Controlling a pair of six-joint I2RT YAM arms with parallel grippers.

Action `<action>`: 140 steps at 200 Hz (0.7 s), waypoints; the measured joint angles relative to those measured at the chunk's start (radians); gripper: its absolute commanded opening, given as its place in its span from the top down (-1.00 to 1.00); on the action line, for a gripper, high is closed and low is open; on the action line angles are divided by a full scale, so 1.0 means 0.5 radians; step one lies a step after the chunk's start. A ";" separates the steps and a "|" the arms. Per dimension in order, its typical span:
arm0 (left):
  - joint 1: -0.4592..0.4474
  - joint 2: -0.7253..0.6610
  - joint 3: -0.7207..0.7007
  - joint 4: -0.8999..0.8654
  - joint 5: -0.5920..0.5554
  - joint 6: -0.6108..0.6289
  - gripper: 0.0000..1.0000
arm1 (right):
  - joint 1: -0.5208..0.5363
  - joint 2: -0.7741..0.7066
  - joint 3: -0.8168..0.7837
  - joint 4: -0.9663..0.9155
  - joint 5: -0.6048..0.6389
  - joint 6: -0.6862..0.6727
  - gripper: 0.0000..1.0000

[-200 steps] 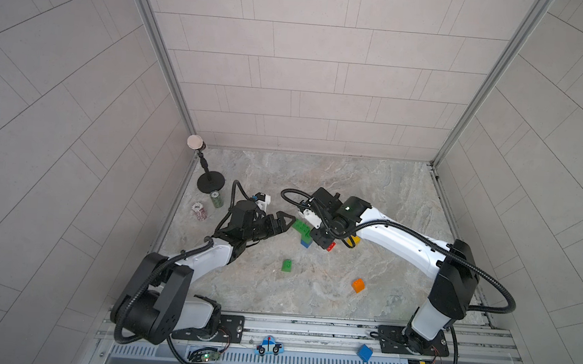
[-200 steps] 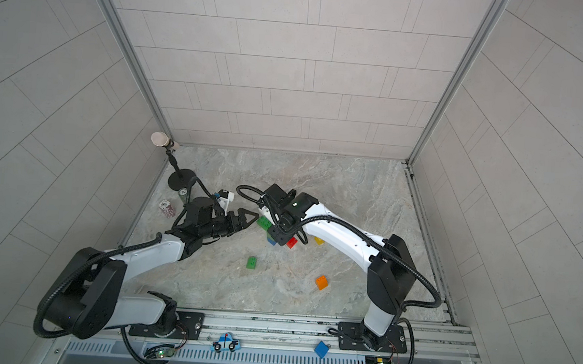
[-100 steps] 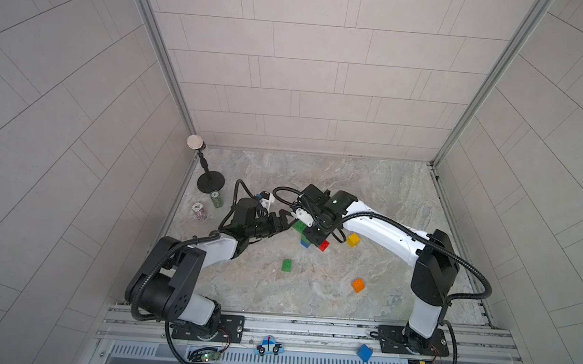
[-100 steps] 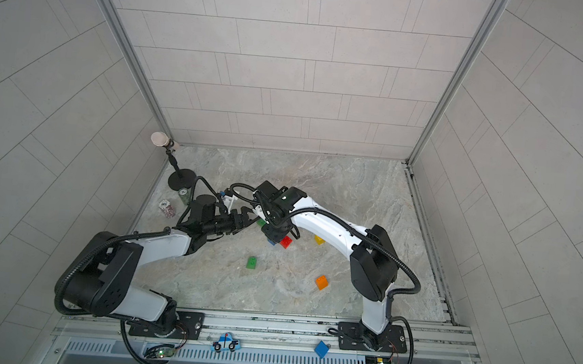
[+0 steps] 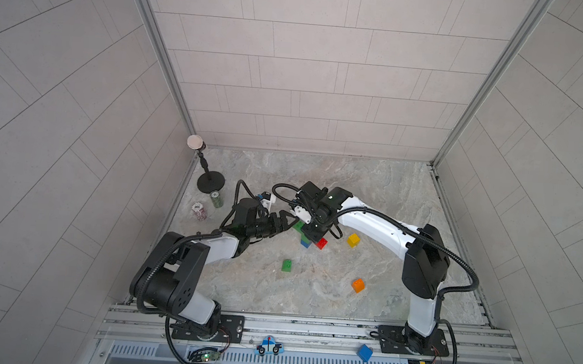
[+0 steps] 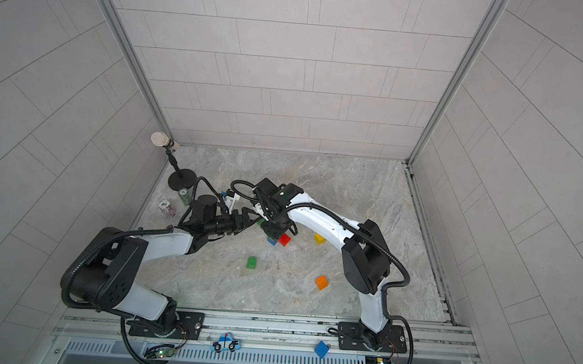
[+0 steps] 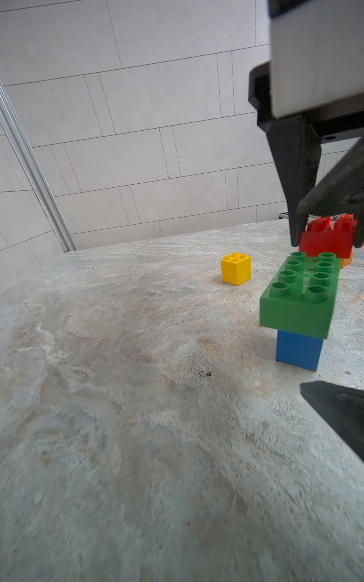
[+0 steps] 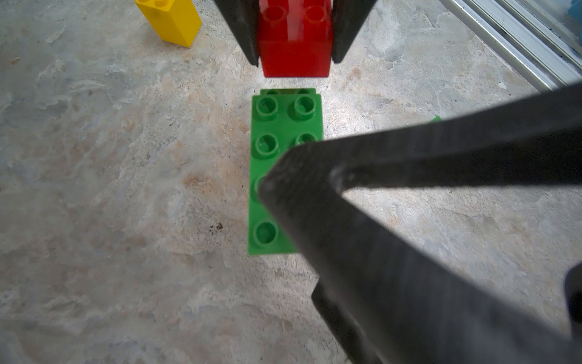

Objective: Assemble a fork with lego
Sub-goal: Assemble the lego brick with the lego brick.

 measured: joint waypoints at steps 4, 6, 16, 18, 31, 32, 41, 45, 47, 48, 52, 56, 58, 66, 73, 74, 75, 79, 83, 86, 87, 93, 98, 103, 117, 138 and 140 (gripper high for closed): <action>0.000 0.004 0.000 0.002 0.003 -0.001 -0.71 | 0.000 0.005 0.003 -0.001 -0.002 -0.002 1.00; -0.001 0.006 0.000 0.002 0.005 0.000 -0.71 | 0.000 0.006 0.005 -0.001 -0.002 -0.003 1.00; -0.001 0.014 0.000 0.006 0.009 -0.001 -0.69 | 0.000 0.013 0.012 -0.002 -0.003 -0.006 1.00; -0.001 0.017 0.000 0.007 0.010 -0.002 -0.68 | 0.000 0.014 0.014 -0.002 -0.004 -0.007 1.00; -0.001 0.024 0.000 0.015 0.015 -0.003 -0.67 | 0.000 0.017 0.023 -0.005 -0.008 -0.008 1.00; -0.001 0.024 0.000 0.015 0.016 -0.003 -0.67 | 0.000 0.017 0.023 -0.005 -0.008 -0.008 1.00; -0.001 0.029 0.000 0.021 0.018 -0.004 -0.65 | 0.000 0.018 0.032 -0.005 -0.008 -0.008 1.00; -0.001 0.033 0.000 0.021 0.019 -0.004 -0.65 | 0.000 0.018 0.037 -0.005 -0.008 -0.008 1.00; -0.002 0.034 0.001 0.022 0.019 -0.004 -0.65 | 0.000 0.018 0.038 -0.005 -0.008 -0.008 1.00; -0.002 0.036 0.001 0.022 0.019 -0.004 -0.65 | 0.000 0.018 0.039 -0.005 -0.008 -0.008 1.00; -0.004 0.038 0.000 0.022 0.019 -0.004 -0.64 | 0.000 0.018 0.041 -0.005 -0.008 -0.008 1.00; -0.006 0.041 0.000 0.022 0.020 -0.004 -0.63 | 0.000 0.018 0.043 -0.003 -0.008 -0.008 1.00; -0.007 0.043 0.000 0.022 0.020 -0.005 -0.63 | 0.000 0.018 0.043 -0.004 -0.008 -0.009 1.00; -0.010 0.049 0.001 0.023 0.020 -0.005 -0.61 | 0.000 0.018 0.044 -0.004 -0.008 -0.012 1.00; -0.010 0.054 0.000 0.024 0.021 -0.005 -0.60 | 0.000 0.019 0.044 -0.005 -0.008 -0.014 1.00; -0.010 0.054 0.001 0.024 0.021 -0.005 -0.60 | 0.000 0.019 0.044 -0.005 -0.008 -0.014 1.00; -0.010 0.055 0.000 0.024 0.021 -0.005 -0.60 | 0.000 0.020 0.044 -0.005 -0.008 -0.014 1.00; -0.011 0.058 0.000 0.024 0.022 -0.005 -0.60 | 0.000 0.021 0.044 -0.005 -0.008 -0.014 1.00; -0.013 0.061 0.001 0.025 0.024 -0.005 -0.59 | 0.000 0.023 0.044 -0.004 -0.008 -0.015 1.00; -0.014 0.062 0.001 0.025 0.024 -0.005 -0.59 | 0.000 0.024 0.044 -0.004 -0.008 -0.016 1.00; -0.014 0.063 0.001 0.025 0.024 -0.005 -0.59 | 0.000 0.024 0.044 -0.004 -0.008 -0.016 1.00; -0.016 0.065 0.001 0.025 0.026 -0.005 -0.59 | 0.000 0.027 0.044 -0.004 -0.008 -0.017 1.00; -0.018 0.067 0.001 0.025 0.026 -0.005 -0.59 | 0.000 0.031 0.044 -0.004 -0.008 -0.018 1.00; -0.020 0.068 0.001 0.026 0.027 -0.005 -0.58 | 0.000 0.036 0.044 -0.004 -0.008 -0.020 1.00; -0.024 0.069 0.001 0.026 0.032 -0.005 -0.58 | 0.000 0.051 0.044 -0.004 -0.008 -0.022 1.00; -0.028 0.073 0.007 0.027 0.035 -0.005 -0.55 | 0.000 0.072 0.045 -0.004 -0.005 -0.024 1.00; -0.029 0.073 0.008 0.027 0.035 -0.005 -0.55 | 0.000 0.072 0.046 -0.003 -0.006 -0.026 1.00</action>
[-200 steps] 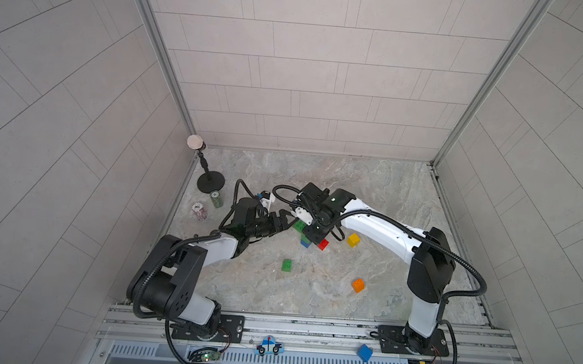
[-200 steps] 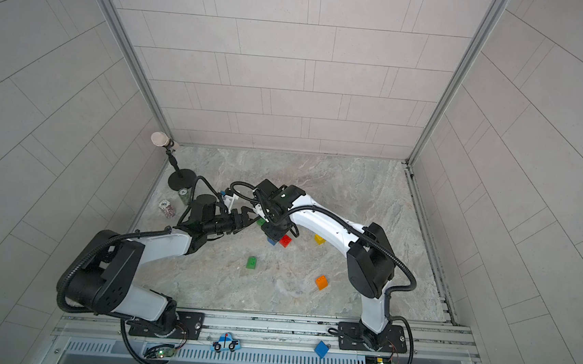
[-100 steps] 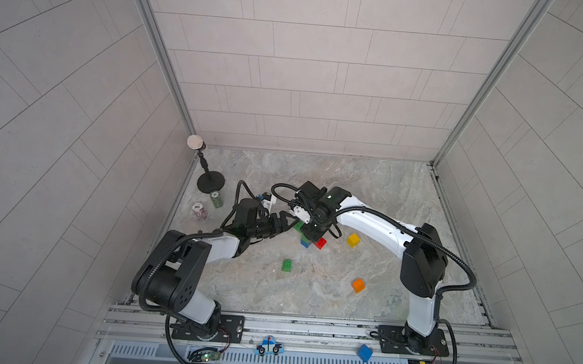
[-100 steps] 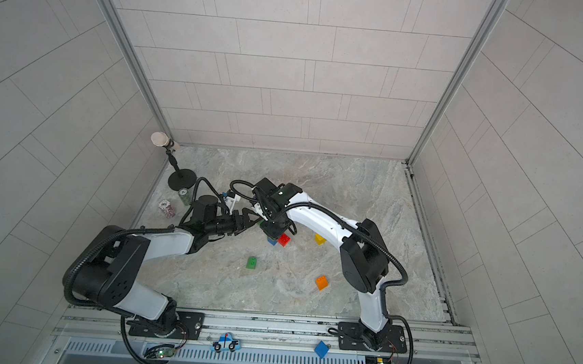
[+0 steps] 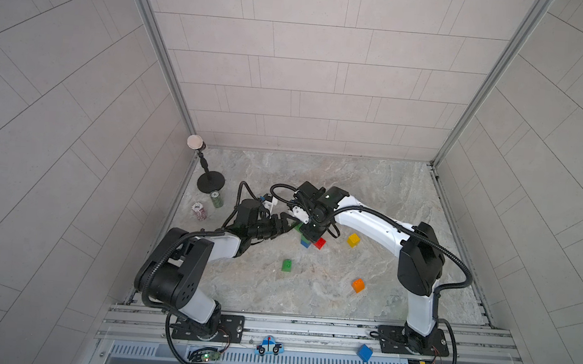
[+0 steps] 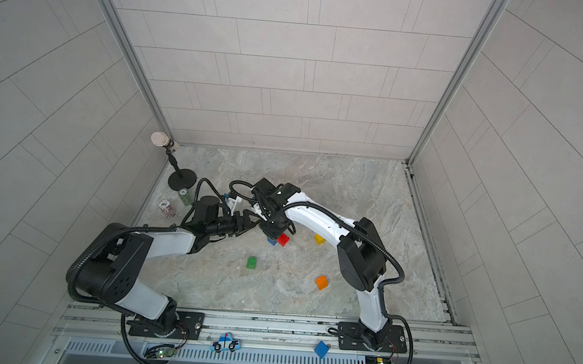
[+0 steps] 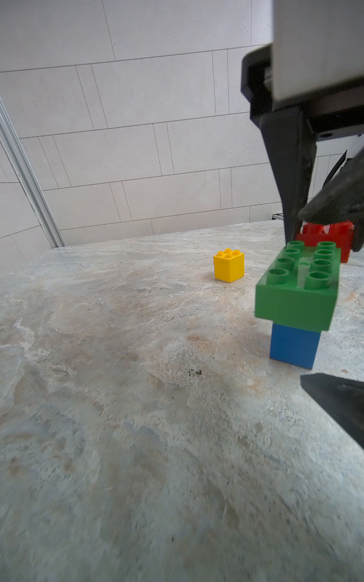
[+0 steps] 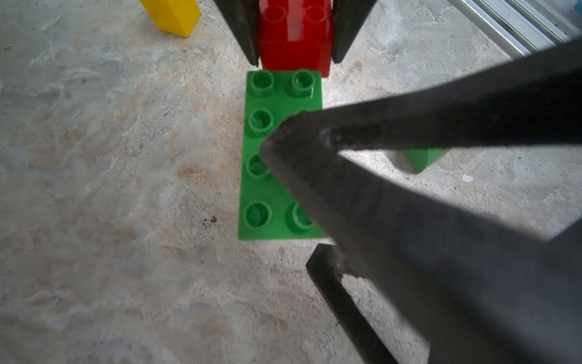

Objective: Assemble a fork with lego
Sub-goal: Assemble the lego brick with the lego brick.

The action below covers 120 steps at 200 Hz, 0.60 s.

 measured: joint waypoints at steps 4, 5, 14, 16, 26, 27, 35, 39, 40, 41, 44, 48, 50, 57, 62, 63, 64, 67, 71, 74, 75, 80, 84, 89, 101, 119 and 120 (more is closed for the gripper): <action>-0.002 0.003 0.002 0.001 0.001 0.000 -0.54 | 0.000 0.000 0.002 0.000 0.000 -0.002 1.00; -0.002 0.003 0.002 0.001 0.001 0.000 -0.54 | 0.000 0.000 0.002 0.000 0.000 -0.002 1.00; -0.003 0.006 0.007 -0.002 0.006 0.001 -0.53 | 0.000 0.002 0.003 0.001 0.001 -0.004 1.00; -0.004 0.007 0.008 -0.002 0.008 0.001 -0.53 | 0.000 0.002 0.004 0.001 0.000 -0.005 1.00; -0.006 0.011 0.013 -0.001 0.012 0.001 -0.52 | -0.001 0.004 0.006 0.002 0.003 -0.005 1.00; -0.007 0.011 0.014 -0.001 0.012 0.001 -0.52 | -0.001 0.004 0.006 0.002 0.003 -0.005 1.00; -0.011 0.018 0.017 -0.001 0.014 0.001 -0.51 | -0.002 0.005 0.006 0.002 0.006 -0.010 1.00; -0.012 0.021 0.018 0.000 0.015 0.001 -0.51 | -0.002 0.005 0.006 0.002 0.008 -0.011 1.00; -0.012 0.021 0.018 0.000 0.015 0.001 -0.51 | -0.002 0.005 0.006 0.002 0.008 -0.013 1.00; -0.012 0.022 0.018 0.000 0.016 0.001 -0.51 | -0.002 0.005 0.006 0.002 0.008 -0.014 1.00; -0.014 0.024 0.019 0.000 0.018 0.001 -0.50 | -0.002 0.005 0.006 0.002 0.010 -0.016 1.00; -0.016 0.027 0.020 -0.001 0.018 0.001 -0.50 | -0.002 0.005 0.006 0.002 0.012 -0.018 1.00; -0.016 0.030 0.021 -0.001 0.019 0.001 -0.50 | -0.002 0.005 0.006 0.002 0.014 -0.021 1.00; -0.017 0.034 0.021 0.000 0.021 0.000 -0.49 | -0.002 0.005 0.006 0.002 0.015 -0.028 1.00; -0.021 0.037 0.021 0.000 0.021 0.001 -0.48 | -0.002 0.005 0.006 0.002 0.016 -0.034 1.00; -0.021 0.037 0.021 0.000 0.021 0.002 -0.48 | -0.002 0.005 0.006 0.002 0.017 -0.035 1.00; -0.021 0.037 0.021 0.000 0.021 0.001 -0.48 | -0.002 0.005 0.006 0.002 0.017 -0.035 1.00; -0.021 0.039 0.021 -0.001 0.021 0.001 -0.48 | -0.002 0.005 0.006 0.002 0.018 -0.040 1.00; -0.022 0.040 0.021 -0.001 0.021 0.001 -0.48 | -0.002 0.005 0.006 0.002 0.020 -0.043 1.00; -0.023 0.041 0.021 -0.001 0.021 0.001 -0.47 | -0.002 0.005 0.006 0.002 0.021 -0.046 1.00; -0.023 0.041 0.021 -0.001 0.021 0.001 -0.47 | -0.002 0.005 0.006 0.002 0.021 -0.047 1.00; -0.024 0.043 0.021 0.000 0.022 0.001 -0.47 | -0.002 0.005 0.006 0.002 0.021 -0.051 1.00; -0.024 0.044 0.021 0.000 0.022 0.001 -0.46 | -0.002 0.005 0.006 0.002 0.022 -0.056 1.00; -0.024 0.045 0.021 -0.001 0.022 0.001 -0.46 | -0.002 0.005 0.006 0.003 0.022 -0.060 1.00; -0.024 0.045 0.021 -0.001 0.022 0.002 -0.45 | -0.002 0.006 0.005 0.006 0.023 -0.073 1.00; -0.024 0.046 0.021 -0.001 0.022 0.003 -0.43 | -0.002 0.006 0.005 0.011 0.023 -0.094 1.00; -0.024 0.046 0.021 -0.001 0.022 0.002 -0.43 | -0.002 0.006 0.005 0.011 0.023 -0.095 1.00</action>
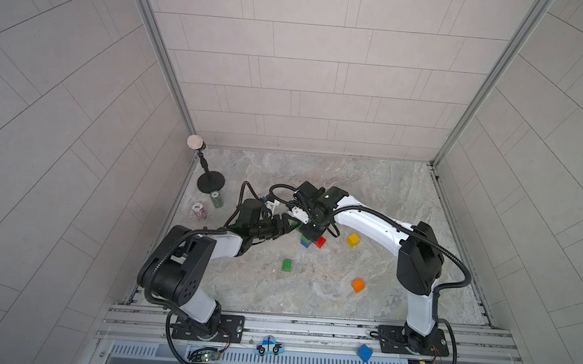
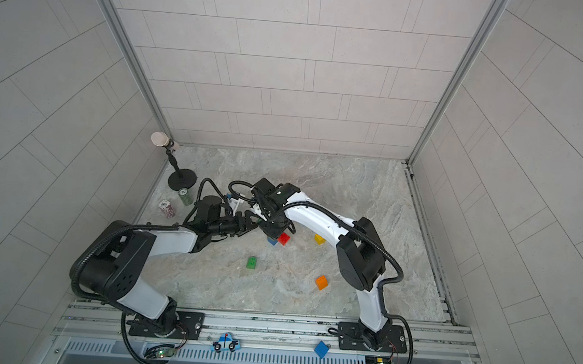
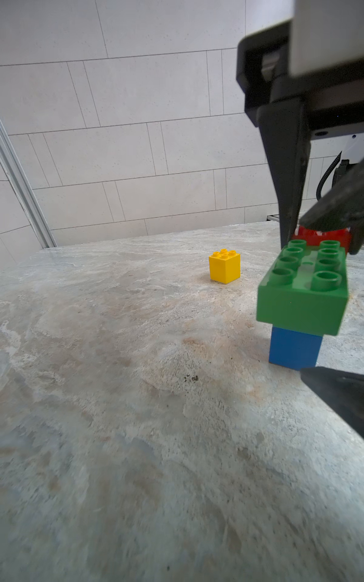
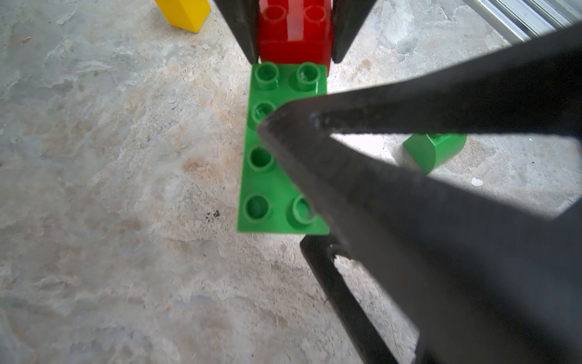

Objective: Assemble a fork with lego
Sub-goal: Assemble the lego brick with the lego brick.

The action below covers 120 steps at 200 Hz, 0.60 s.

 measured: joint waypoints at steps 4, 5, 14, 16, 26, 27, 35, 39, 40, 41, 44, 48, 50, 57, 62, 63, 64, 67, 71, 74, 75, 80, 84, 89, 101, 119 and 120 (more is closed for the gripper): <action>0.000 0.001 0.000 0.000 0.000 0.002 -0.42 | 0.000 0.000 0.000 0.002 0.000 -0.004 1.00; 0.000 0.002 0.000 0.000 0.000 0.002 -0.42 | 0.000 0.000 0.000 0.002 0.000 -0.004 1.00; 0.000 0.003 0.000 -0.001 0.000 0.001 -0.41 | 0.000 0.000 0.000 0.005 0.000 -0.009 1.00; 0.000 0.003 0.000 0.000 0.000 0.002 -0.40 | 0.000 0.000 -0.001 0.005 0.000 -0.010 1.00; 0.000 0.004 0.000 0.001 0.000 0.004 -0.38 | 0.000 0.000 -0.002 0.005 -0.001 -0.014 1.00; 0.000 0.004 0.000 0.001 0.000 0.003 -0.38 | 0.000 0.000 -0.002 0.006 -0.001 -0.014 1.00; 0.000 0.006 0.000 0.001 0.000 0.003 -0.38 | 0.000 0.000 -0.002 0.006 -0.002 -0.018 1.00; 0.000 0.007 0.000 0.001 0.000 0.004 -0.37 | -0.001 0.000 -0.002 0.007 -0.002 -0.019 1.00; 0.000 0.007 0.000 0.000 0.000 0.004 -0.37 | -0.002 0.000 -0.002 0.007 -0.002 -0.019 1.00; 0.000 0.008 0.000 0.000 0.000 0.003 -0.37 | -0.002 0.000 -0.002 0.007 -0.003 -0.019 1.00; 0.000 0.008 0.000 0.001 0.001 0.003 -0.37 | -0.004 0.000 -0.002 0.008 -0.003 -0.020 1.00; 0.000 0.011 0.000 0.001 0.000 0.004 -0.37 | -0.005 0.000 -0.004 0.010 -0.005 -0.020 1.00; 0.000 0.011 0.000 0.001 0.000 0.005 -0.36 | -0.006 0.000 -0.004 0.010 -0.006 -0.020 1.00; 0.000 0.014 0.000 0.000 0.001 0.005 -0.36 | -0.008 0.000 -0.005 0.013 -0.012 -0.020 1.00; 0.000 0.018 0.000 0.000 0.001 0.004 -0.36 | -0.011 0.000 -0.008 0.018 -0.015 -0.020 1.00; 0.000 0.018 0.000 0.000 0.001 0.004 -0.37 | -0.012 0.000 -0.009 0.019 -0.016 -0.020 1.00; 0.000 0.018 0.000 0.001 0.001 0.004 -0.36 | -0.012 0.000 -0.010 0.020 -0.018 -0.020 1.00; 0.000 0.020 0.000 0.001 0.002 0.004 -0.36 | -0.014 0.000 -0.011 0.023 -0.018 -0.020 1.00; 0.000 0.021 0.000 0.001 0.002 0.004 -0.37 | -0.017 0.000 -0.011 0.024 -0.021 -0.020 1.00; 0.000 0.023 0.000 0.001 0.002 0.004 -0.36 | -0.018 0.000 -0.011 0.026 -0.022 -0.021 1.00; 0.000 0.024 0.000 0.001 0.002 0.004 -0.36 | -0.018 0.000 -0.011 0.026 -0.022 -0.020 1.00; 0.000 0.025 0.000 0.001 0.002 0.004 -0.36 | -0.021 0.000 -0.011 0.027 -0.024 -0.021 1.00; 0.000 0.027 0.000 0.001 0.002 0.004 -0.36 | -0.021 0.000 -0.011 0.029 -0.024 -0.021 1.00; 0.000 0.027 0.000 0.001 0.003 0.004 -0.36 | -0.021 0.000 -0.011 0.030 -0.026 -0.021 1.00; 0.000 0.029 0.000 0.001 0.005 0.004 -0.36 | -0.022 0.000 -0.011 0.031 -0.030 -0.027 1.00; 0.000 0.035 0.000 0.002 0.006 0.004 -0.35 | -0.022 0.002 -0.011 0.035 -0.034 -0.037 1.00; 0.000 0.035 0.000 0.002 0.006 0.004 -0.35 | -0.022 0.002 -0.011 0.035 -0.034 -0.037 1.00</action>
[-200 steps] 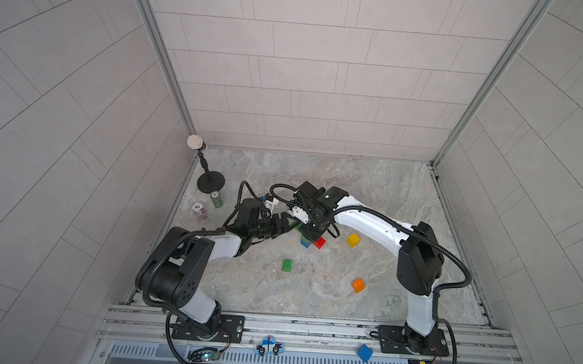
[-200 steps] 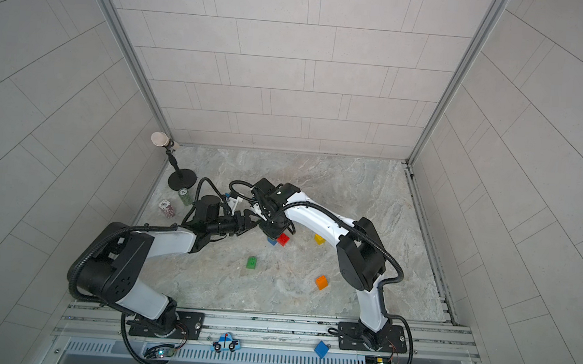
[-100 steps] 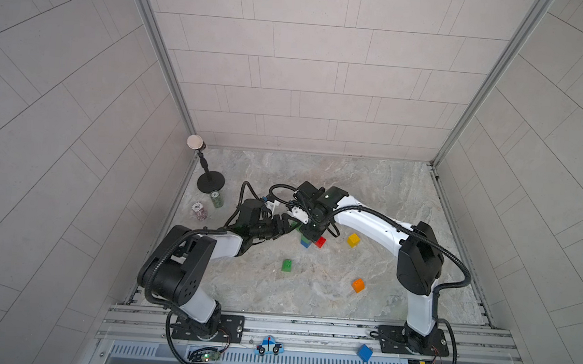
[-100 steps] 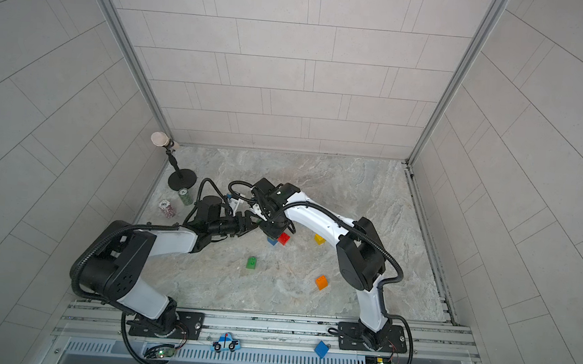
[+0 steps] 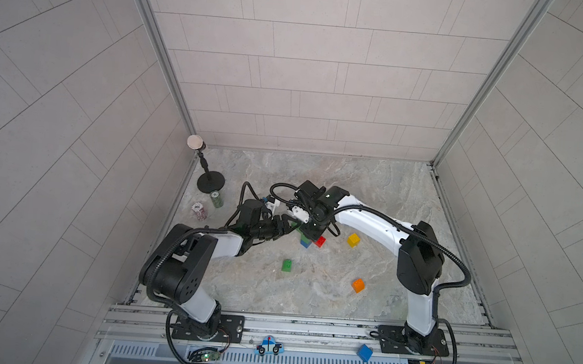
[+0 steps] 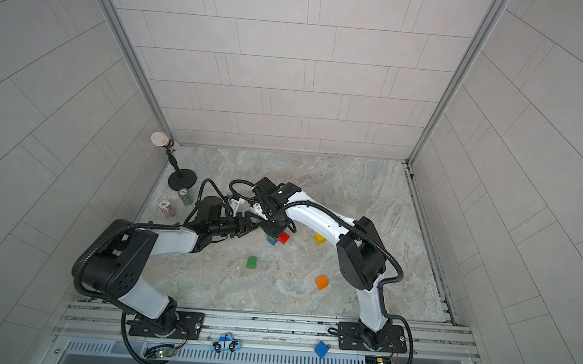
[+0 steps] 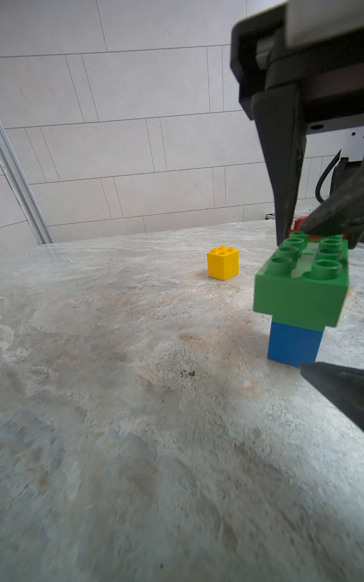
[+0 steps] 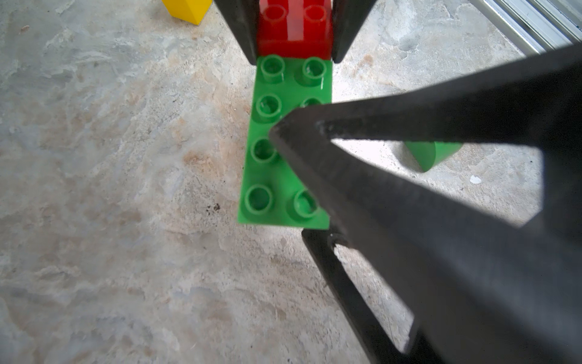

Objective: Assemble a fork with lego
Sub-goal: Assemble the lego brick with the lego brick.

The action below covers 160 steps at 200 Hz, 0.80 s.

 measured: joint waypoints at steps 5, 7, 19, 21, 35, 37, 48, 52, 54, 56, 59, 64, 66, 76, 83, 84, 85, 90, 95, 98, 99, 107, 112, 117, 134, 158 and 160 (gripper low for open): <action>0.000 0.002 0.000 0.000 0.000 0.000 -0.35 | 0.000 0.001 0.000 0.001 -0.001 -0.002 1.00; 0.000 0.003 0.000 0.000 0.000 0.000 -0.35 | 0.000 0.001 0.000 0.001 -0.001 -0.003 1.00; 0.000 0.008 0.000 0.000 0.001 0.000 -0.35 | 0.000 0.002 0.000 0.000 -0.002 -0.005 1.00; 0.000 0.009 0.000 -0.001 0.001 0.000 -0.35 | 0.000 0.002 0.000 0.000 -0.002 -0.005 1.00; 0.000 0.012 0.000 -0.001 0.001 0.000 -0.35 | 0.000 0.003 0.000 0.001 -0.002 -0.005 1.00; 0.000 0.012 0.000 -0.001 0.001 0.000 -0.35 | 0.000 0.003 0.000 0.001 -0.001 -0.005 1.00; 0.000 0.012 0.000 0.001 0.001 0.000 -0.34 | 0.000 0.005 0.000 0.000 0.001 -0.004 1.00; 0.000 0.012 0.000 0.000 0.001 0.000 -0.35 | 0.000 0.005 0.000 0.000 0.001 -0.004 1.00; 0.000 0.012 0.000 0.000 0.002 0.000 -0.35 | 0.000 0.007 0.000 0.000 0.002 -0.003 1.00; 0.000 0.012 0.000 0.000 0.002 0.000 -0.35 | 0.000 0.007 0.000 0.000 0.002 -0.002 1.00; 0.000 0.012 0.000 0.000 0.002 0.000 -0.35 | 0.000 0.007 0.000 0.000 0.002 0.001 1.00; 0.000 0.012 0.000 0.000 0.002 0.000 -0.35 | 0.000 0.009 0.000 0.001 0.002 0.006 1.00; 0.000 0.012 0.000 0.000 0.002 0.000 -0.35 | 0.000 0.010 0.000 0.001 0.002 0.009 1.00; -0.001 0.012 0.000 0.000 0.002 0.000 -0.35 | 0.000 0.018 0.001 0.003 0.003 0.030 1.00; -0.002 0.012 0.000 0.000 0.002 0.000 -0.35 | 0.000 0.024 0.005 0.002 0.005 0.042 1.00; -0.002 0.012 0.000 0.000 0.002 0.000 -0.35 | 0.000 0.024 0.006 0.000 0.005 0.047 1.00; -0.002 0.012 0.000 0.000 0.002 0.000 -0.35 | 0.000 0.024 0.007 0.001 0.005 0.048 1.00; -0.003 0.012 0.000 0.000 0.002 0.000 -0.35 | 0.000 0.025 0.008 -0.001 0.004 0.055 1.00; -0.004 0.012 0.000 0.000 0.002 0.000 -0.35 | 0.000 0.027 0.008 -0.002 0.003 0.067 1.00; -0.004 0.012 0.000 0.000 0.002 0.000 -0.35 | 0.000 0.027 0.008 -0.001 0.003 0.073 1.00; -0.004 0.012 0.000 0.000 0.002 0.000 -0.35 | 0.000 0.027 0.008 -0.001 0.002 0.075 1.00; -0.005 0.012 0.000 0.000 0.002 0.000 -0.35 | 0.000 0.027 0.008 -0.001 0.000 0.092 1.00; -0.005 0.012 0.000 0.000 0.002 0.000 -0.35 | 0.000 0.028 0.008 0.000 -0.002 0.104 1.00; -0.005 0.012 0.000 0.000 0.002 0.000 -0.35 | 0.000 0.028 0.008 0.001 -0.005 0.111 1.00; -0.006 0.012 0.000 0.000 0.004 0.000 -0.35 | 0.000 0.029 0.008 0.005 -0.010 0.140 1.00; -0.012 0.012 0.000 0.000 0.008 0.000 -0.34 | 0.000 0.029 0.001 0.017 -0.011 0.146 1.00; -0.012 0.012 0.001 0.000 0.008 0.000 -0.34 | 0.000 0.029 0.001 0.017 -0.011 0.146 1.00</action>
